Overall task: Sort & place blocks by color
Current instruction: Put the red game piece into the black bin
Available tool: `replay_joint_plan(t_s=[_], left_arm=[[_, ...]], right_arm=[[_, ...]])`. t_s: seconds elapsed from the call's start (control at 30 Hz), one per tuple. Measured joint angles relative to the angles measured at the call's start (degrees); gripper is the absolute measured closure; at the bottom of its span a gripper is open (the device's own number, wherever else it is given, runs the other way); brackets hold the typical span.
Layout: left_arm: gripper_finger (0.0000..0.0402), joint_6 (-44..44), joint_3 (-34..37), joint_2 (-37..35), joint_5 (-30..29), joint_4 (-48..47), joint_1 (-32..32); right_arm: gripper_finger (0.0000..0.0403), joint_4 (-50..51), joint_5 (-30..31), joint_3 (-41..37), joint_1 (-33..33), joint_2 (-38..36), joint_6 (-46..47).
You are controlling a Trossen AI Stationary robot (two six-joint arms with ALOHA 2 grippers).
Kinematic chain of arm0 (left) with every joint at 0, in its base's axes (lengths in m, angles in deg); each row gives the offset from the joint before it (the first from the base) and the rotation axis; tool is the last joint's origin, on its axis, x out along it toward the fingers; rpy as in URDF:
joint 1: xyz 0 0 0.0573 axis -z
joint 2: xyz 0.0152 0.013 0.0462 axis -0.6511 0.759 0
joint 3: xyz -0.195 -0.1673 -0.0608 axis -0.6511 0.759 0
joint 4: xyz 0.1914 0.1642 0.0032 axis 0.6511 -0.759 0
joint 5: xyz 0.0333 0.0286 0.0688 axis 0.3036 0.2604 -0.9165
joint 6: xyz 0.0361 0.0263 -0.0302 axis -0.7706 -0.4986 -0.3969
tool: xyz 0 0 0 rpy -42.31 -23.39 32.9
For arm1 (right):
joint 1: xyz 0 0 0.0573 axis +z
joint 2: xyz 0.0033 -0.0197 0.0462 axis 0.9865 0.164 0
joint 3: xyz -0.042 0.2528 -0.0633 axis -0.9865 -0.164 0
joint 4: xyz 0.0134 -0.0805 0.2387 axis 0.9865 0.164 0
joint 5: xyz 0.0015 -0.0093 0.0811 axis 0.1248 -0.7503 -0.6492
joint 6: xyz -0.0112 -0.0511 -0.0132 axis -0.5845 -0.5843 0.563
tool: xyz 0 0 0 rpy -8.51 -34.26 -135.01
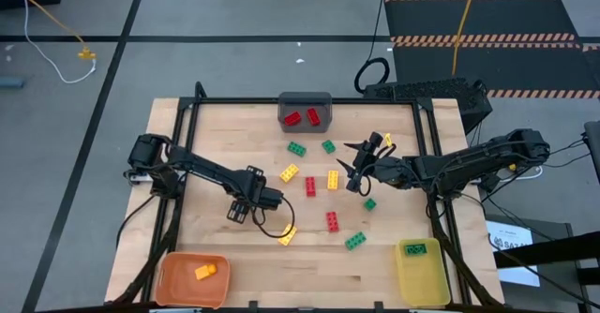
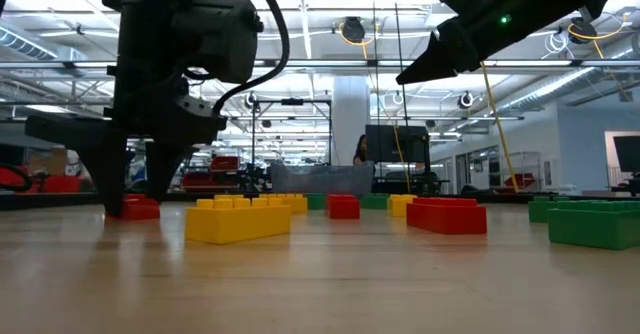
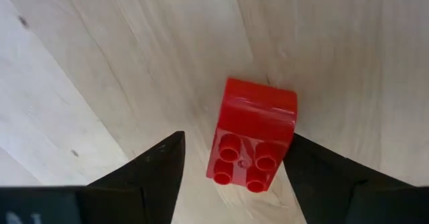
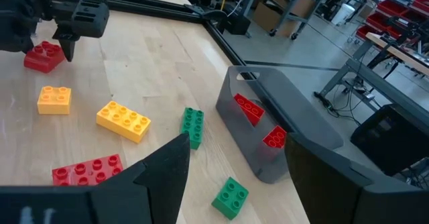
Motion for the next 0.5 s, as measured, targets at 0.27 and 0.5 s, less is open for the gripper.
replay_joint_plan(t_s=[0.27, 0.5], left_arm=[[0.0268, 0.14, 0.00, -0.09, 0.03, -0.54, -0.27], [0.0267, 3.18, -4.40, -0.07, -0.94, -5.20, -3.11]], right_arm=[[0.0170, -0.02, 0.00, 0.00, 0.00, 0.00, -0.02], [0.0170, -0.05, 0.00, 0.00, 0.02, 0.00, -0.30]])
